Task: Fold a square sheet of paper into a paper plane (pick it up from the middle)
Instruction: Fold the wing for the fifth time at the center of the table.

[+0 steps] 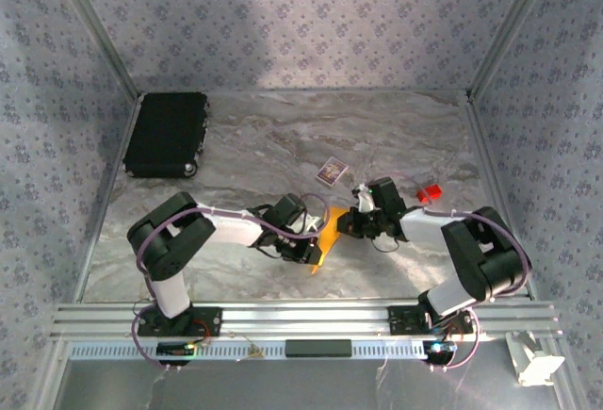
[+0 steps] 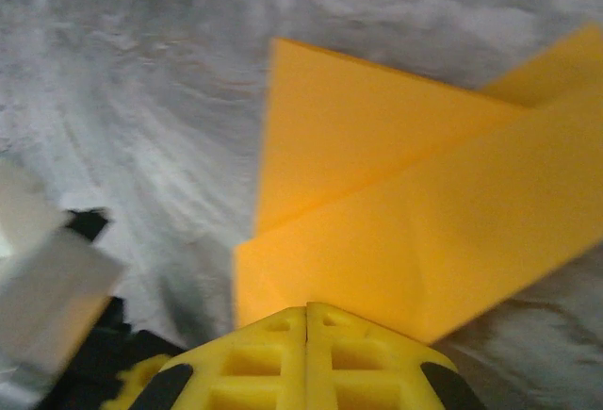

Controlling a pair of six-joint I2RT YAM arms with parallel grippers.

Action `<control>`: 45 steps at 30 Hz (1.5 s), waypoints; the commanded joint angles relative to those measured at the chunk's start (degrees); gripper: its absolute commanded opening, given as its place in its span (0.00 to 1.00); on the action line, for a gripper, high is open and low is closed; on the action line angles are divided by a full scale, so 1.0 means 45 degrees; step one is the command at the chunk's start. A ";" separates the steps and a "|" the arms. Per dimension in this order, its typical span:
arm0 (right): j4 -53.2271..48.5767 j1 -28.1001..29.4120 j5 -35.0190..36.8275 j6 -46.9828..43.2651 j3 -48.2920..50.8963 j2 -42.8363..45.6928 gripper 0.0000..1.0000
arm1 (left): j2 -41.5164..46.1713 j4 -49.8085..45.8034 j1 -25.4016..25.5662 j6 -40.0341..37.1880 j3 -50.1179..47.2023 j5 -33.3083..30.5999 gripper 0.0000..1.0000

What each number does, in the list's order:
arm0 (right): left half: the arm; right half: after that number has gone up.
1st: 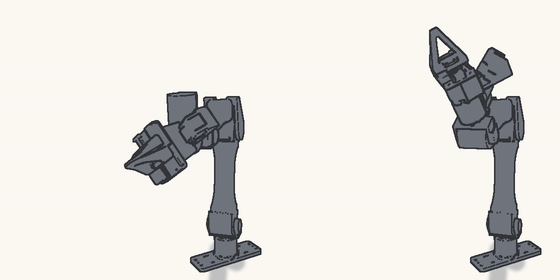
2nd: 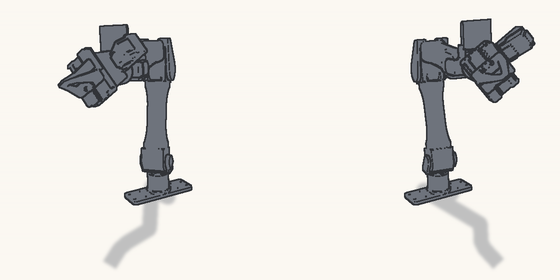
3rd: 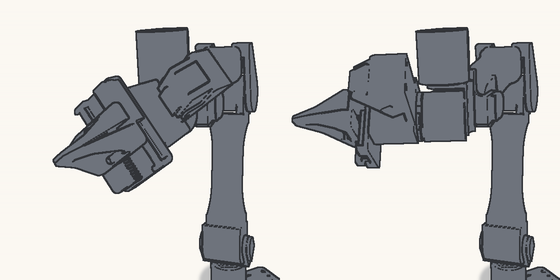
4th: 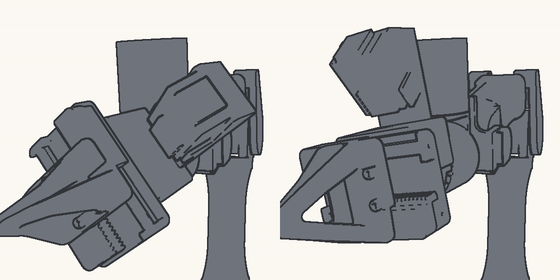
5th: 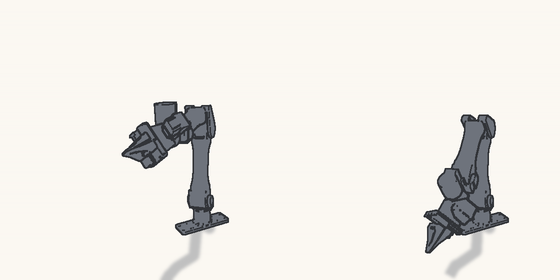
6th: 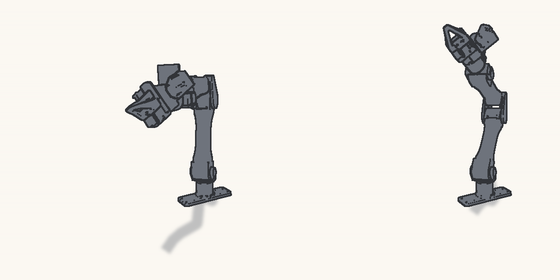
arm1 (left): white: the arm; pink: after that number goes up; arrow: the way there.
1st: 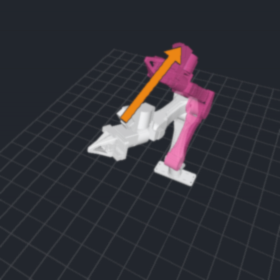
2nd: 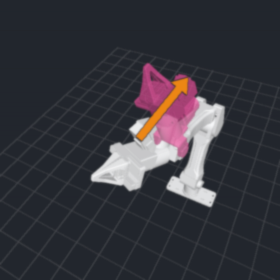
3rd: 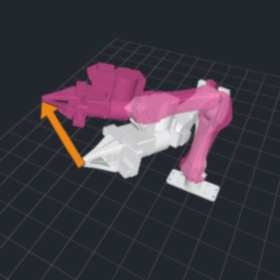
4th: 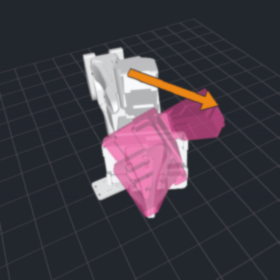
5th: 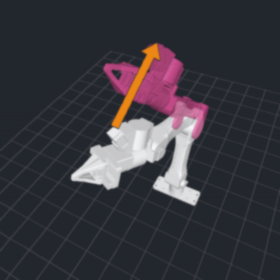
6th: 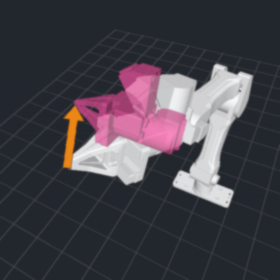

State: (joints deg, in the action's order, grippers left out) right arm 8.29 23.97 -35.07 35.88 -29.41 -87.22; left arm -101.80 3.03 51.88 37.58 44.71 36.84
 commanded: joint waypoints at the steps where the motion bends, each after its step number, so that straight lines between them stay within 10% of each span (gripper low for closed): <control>1: -0.0144 -0.0112 0.0548 -0.0395 -0.0107 -0.0472 0.05 | -0.0269 -0.1160 -0.0181 0.0020 0.0148 -0.0789 0.00; 19: -0.0106 -0.0190 0.1243 -0.0175 0.0383 -0.0574 0.02 | -0.0795 -0.2311 -0.0239 0.0114 0.3652 -0.0438 0.03; 45: -0.0061 -0.0462 0.1583 -0.0065 0.0618 -0.0703 0.02 | -0.0998 -0.3417 0.0425 -0.0908 0.1859 -0.1644 0.04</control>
State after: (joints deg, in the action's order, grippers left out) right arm 11.62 23.11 -34.17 35.57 -28.03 -88.82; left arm -107.53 -5.04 53.06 34.94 56.58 30.37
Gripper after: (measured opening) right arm 0.052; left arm 0.044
